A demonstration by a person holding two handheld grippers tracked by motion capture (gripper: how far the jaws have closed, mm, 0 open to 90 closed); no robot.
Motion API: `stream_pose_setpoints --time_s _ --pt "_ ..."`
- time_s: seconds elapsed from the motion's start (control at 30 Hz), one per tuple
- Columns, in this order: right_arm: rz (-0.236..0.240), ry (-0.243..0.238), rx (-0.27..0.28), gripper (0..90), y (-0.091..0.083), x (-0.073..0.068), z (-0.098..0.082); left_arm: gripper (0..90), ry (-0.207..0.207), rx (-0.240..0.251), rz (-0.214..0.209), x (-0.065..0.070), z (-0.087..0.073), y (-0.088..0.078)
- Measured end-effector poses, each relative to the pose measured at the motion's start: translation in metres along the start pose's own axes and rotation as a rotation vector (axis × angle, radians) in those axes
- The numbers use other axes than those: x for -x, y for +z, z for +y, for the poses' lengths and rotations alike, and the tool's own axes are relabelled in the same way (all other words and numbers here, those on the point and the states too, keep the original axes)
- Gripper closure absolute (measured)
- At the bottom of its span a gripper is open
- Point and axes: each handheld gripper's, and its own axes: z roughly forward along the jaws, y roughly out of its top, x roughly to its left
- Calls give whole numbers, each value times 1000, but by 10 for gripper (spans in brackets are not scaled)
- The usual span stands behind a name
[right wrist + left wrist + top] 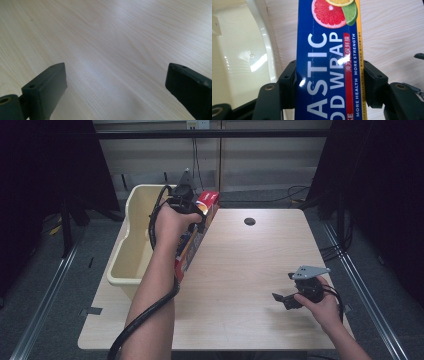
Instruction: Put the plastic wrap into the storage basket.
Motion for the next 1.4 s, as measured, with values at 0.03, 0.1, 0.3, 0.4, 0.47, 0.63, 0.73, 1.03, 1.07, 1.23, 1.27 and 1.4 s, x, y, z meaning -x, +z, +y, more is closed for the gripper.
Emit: stream_pose_setpoints --time_s 0.03,0.1,0.3,0.4,0.47,0.63,0.73,1.03,1.07,1.23,1.27,1.4 --pt "-3 0 0 34 0 0 0 408 -3 2 -2 -1 0 -1" --pt "-3 0 0 34 0 0 0 408 -6 -1 0 -2 0 -4" --pt "-2 -6 -1 34 1 0 0 408 -22 1 12 -8 -1 -12" --pt "-8 -2 -2 34 0 -1 0 408 -31 3 19 -12 0 -17" --pt "-10 0 -2 34 1 -1 0 408 -33 8 23 -15 0 -21" --pt "-2 -5 -4 34 2 -2 0 409 -52 12 25 -20 -1 -29" --pt "-9 -10 -2 34 2 -2 1 408 -52 14 28 -22 -2 -32" --pt "1 -12 -9 35 3 -3 1 408 -84 33 41 -36 -5 -40" --pt "0 -12 -9 35 3 -3 1 408 -90 35 43 -38 -6 -41" --pt "-1 -10 -7 35 3 -3 1 408 -106 38 50 -50 -10 -47" --pt "-3 -9 -9 35 3 -3 1 408 -110 40 54 -52 -11 -49" --pt "-7 -17 -7 34 5 -4 1 408 -126 56 62 -56 -13 -56"
